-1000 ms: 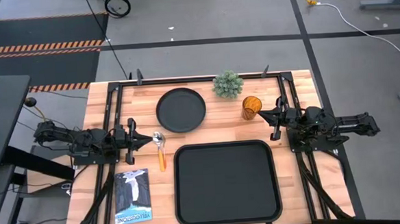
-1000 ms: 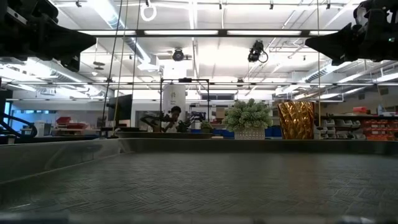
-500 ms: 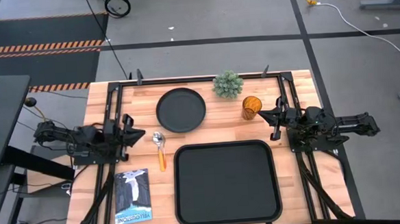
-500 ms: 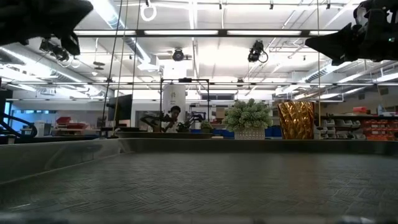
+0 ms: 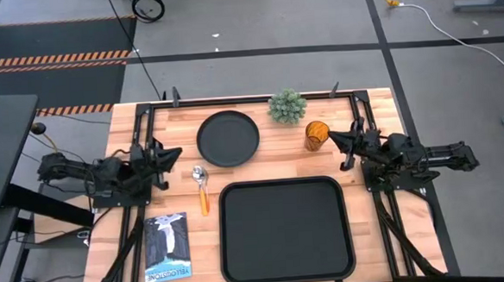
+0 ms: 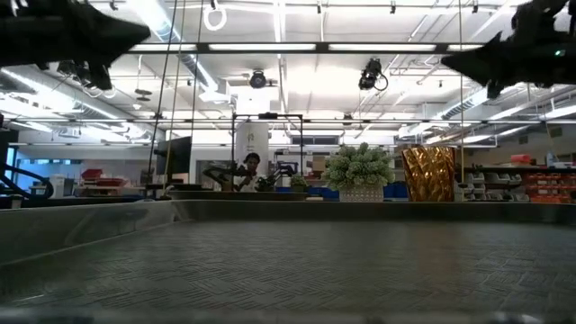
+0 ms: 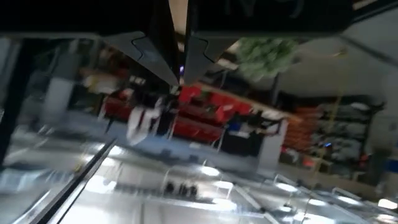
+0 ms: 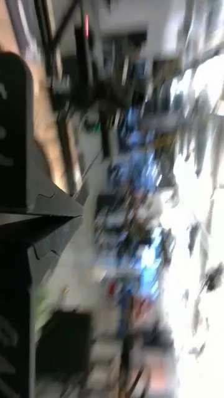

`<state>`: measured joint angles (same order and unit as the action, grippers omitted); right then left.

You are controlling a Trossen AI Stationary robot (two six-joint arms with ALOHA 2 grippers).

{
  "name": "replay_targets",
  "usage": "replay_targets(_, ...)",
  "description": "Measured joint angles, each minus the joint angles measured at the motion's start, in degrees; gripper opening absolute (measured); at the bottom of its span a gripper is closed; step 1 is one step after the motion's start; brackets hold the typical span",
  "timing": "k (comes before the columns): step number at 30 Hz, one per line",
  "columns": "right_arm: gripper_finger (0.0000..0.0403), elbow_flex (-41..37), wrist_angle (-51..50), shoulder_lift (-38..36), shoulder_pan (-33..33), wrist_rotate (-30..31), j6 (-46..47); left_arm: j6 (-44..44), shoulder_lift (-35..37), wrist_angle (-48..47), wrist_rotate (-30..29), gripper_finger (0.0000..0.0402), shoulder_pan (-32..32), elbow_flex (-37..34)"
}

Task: Pick and place plate/cup/fork/spoon on tray
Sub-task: Put the brown cup on the black tray

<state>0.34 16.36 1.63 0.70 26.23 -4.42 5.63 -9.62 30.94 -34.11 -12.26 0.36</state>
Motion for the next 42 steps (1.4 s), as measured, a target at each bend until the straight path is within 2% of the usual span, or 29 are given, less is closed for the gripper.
replay_targets(2,0.0009,0.01,-1.01,0.64,0.26,3.67,0.29,0.38,-3.37,1.74,-0.20,0.0029,1.89,0.00)
replay_targets(6,0.0007,0.30,-2.14,2.21,1.33,5.43,1.38,1.80,-10.54,8.12,-0.19,0.0029,5.78,0.10)
replay_targets(15,0.0007,3.56,-6.23,7.66,5.55,7.15,9.22,2.78,-25.74,8.15,1.77,0.0029,11.95,6.61)
replay_targets(20,0.0005,6.64,-15.42,10.97,9.07,12.25,16.50,2.76,-33.65,8.34,1.80,0.0029,14.12,11.18)
replay_targets(23,0.0005,9.10,-22.44,13.30,11.89,13.05,22.81,2.71,-38.43,8.21,1.82,0.0029,15.42,13.99)
replay_targets(29,0.0005,13.20,-34.20,18.38,17.75,9.74,30.82,2.71,-47.62,8.28,3.21,0.0029,18.30,20.32)
replay_targets(35,0.0005,14.14,-36.90,22.78,23.83,5.00,34.05,1.11,-55.62,7.88,14.28,0.0029,22.10,26.12)
replay_targets(37,0.0005,14.14,-36.77,24.06,25.77,2.14,34.94,-1.74,-58.00,7.86,16.66,0.0029,23.28,27.92)
replay_targets(42,0.0006,14.14,-34.87,26.21,28.79,-5.04,34.86,-14.37,-60.76,7.92,17.25,0.0029,24.69,29.96)
